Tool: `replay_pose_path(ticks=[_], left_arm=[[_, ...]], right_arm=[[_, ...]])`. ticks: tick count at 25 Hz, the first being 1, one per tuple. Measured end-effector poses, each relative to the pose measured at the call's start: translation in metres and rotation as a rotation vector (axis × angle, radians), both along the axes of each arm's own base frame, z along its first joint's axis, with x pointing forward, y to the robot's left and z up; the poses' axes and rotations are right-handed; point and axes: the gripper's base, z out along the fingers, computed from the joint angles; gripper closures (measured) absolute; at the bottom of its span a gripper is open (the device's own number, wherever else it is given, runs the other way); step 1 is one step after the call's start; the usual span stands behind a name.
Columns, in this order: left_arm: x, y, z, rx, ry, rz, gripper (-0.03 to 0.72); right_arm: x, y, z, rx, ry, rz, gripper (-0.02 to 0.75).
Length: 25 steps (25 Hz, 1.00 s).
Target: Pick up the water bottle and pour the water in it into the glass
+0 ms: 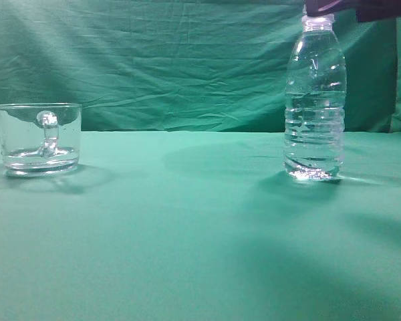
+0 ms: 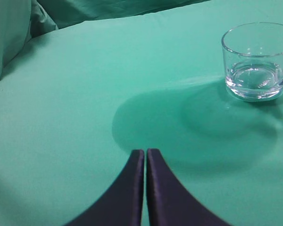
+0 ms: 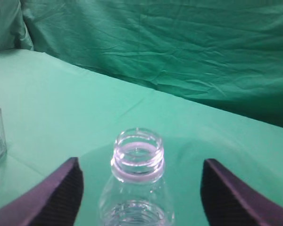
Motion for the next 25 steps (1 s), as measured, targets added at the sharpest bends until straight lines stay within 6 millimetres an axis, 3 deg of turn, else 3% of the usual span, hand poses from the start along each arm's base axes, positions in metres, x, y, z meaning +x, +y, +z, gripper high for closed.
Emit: replay_pose_path(ticks=[3,7,10,15,25], left_arm=[[0.0,0.0,0.0,0.0,0.0,0.0,0.688],[0.0,0.0,0.0,0.0,0.0,0.0,0.688],[0.0,0.0,0.0,0.0,0.0,0.0,0.688],[0.0,0.0,0.0,0.0,0.0,0.0,0.688],[0.0,0.0,0.0,0.0,0.0,0.0,0.688]], right_arm=[[-0.01,-0.005,0.017,0.004,0.005,-0.027,0.357],[-0.027,-0.011,0.044,0.008,-0.038,-0.036,0.64],[-0.044,-0.014,0.06,0.012,-0.051,-0.017,0.738],[-0.068,-0.022,0.078,0.088,0.001,-0.044,0.738],[-0.114,-0.03,0.106,0.118,-0.093,0.02,0.738]])
